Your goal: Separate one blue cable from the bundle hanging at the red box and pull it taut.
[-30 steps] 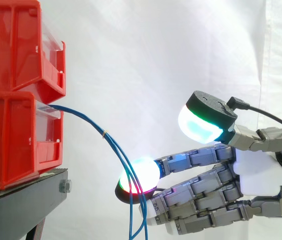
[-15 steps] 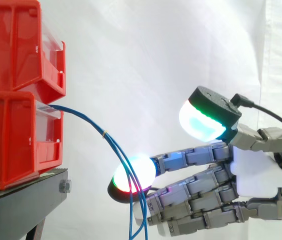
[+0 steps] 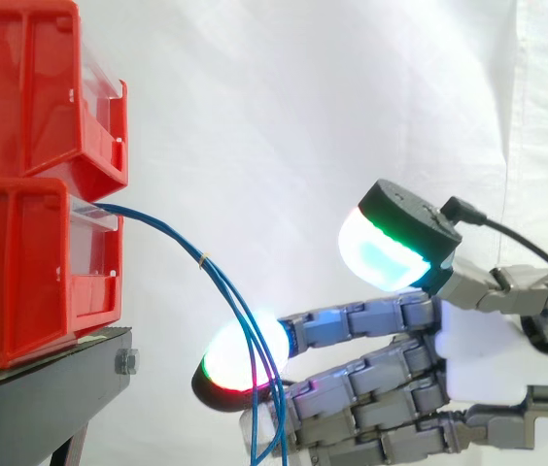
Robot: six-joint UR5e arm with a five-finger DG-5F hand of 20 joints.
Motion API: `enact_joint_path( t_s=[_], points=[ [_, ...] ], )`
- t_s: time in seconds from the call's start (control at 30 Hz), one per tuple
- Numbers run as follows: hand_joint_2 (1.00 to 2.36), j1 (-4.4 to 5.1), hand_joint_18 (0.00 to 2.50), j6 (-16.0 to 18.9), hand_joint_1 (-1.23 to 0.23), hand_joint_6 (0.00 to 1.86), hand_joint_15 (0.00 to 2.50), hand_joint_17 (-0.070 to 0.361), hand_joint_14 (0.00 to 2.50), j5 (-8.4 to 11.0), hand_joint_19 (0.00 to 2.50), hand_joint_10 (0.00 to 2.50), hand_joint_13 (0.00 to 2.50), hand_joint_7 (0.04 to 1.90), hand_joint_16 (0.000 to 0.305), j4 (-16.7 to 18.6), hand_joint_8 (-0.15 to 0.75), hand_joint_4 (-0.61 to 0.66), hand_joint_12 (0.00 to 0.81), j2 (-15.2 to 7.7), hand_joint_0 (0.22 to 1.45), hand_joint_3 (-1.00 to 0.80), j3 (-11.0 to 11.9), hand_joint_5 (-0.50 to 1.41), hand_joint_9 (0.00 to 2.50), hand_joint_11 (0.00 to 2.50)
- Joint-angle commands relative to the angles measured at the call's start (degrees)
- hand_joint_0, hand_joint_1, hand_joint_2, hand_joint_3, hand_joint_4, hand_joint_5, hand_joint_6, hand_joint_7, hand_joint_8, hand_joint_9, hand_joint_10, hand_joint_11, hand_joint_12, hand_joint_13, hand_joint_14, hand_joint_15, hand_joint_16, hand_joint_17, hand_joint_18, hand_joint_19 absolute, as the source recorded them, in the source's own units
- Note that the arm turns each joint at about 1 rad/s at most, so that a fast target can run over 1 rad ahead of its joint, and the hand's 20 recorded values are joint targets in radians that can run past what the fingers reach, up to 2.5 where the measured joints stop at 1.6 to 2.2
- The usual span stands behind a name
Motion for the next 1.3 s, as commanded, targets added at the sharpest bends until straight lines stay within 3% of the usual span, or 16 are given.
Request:
enact_joint_path(
  t_s=[0.0,0.2,0.43,0.77,0.9,1.27],
  points=[
    [1.0,-0.21,0.09,1.24,-0.62,0.5,0.05,0.09,0.0,-0.7,0.0,0.01,0.28,0.76,0.04,0.26,0.278,0.19,0.337,-1.88,0.46,-0.5,1.47,-0.23,0.46,0.21],
    [1.0,-0.82,0.1,2.91,-0.63,0.5,0.06,0.09,0.0,-3.6,0.0,0.01,0.29,0.76,0.04,-0.18,0.28,0.2,0.336,-2.59,0.46,-0.5,4.54,-0.23,0.46,0.22],
    [1.0,-1.09,0.13,6.86,-0.63,0.5,0.08,0.086,0.0,-6.32,0.0,0.01,0.31,0.76,0.038,0.52,0.277,0.2,0.331,-2.59,0.47,-0.5,4.54,-0.22,0.42,0.25],
    [1.0,-1.26,0.14,7.04,-0.65,0.5,0.09,0.081,0.0,-6.94,0.01,0.01,0.32,0.79,0.036,0.7,0.27,0.2,0.324,-2.59,0.49,-0.5,4.54,-0.21,0.42,0.26],
    [1.0,-1.26,0.14,7.04,-0.67,0.5,0.09,0.078,0.0,-7.02,0.01,0.01,0.33,0.91,0.035,0.79,0.266,0.21,0.316,-2.59,0.51,-0.5,4.54,-0.19,0.43,0.25],
    [1.0,-1.26,0.15,6.78,-0.69,0.5,0.1,0.074,0.0,-7.29,0.02,0.01,0.36,0.92,0.033,2.19,0.263,0.2,0.309,-2.59,0.54,-0.47,4.54,-0.19,0.45,0.27]
  ],
)
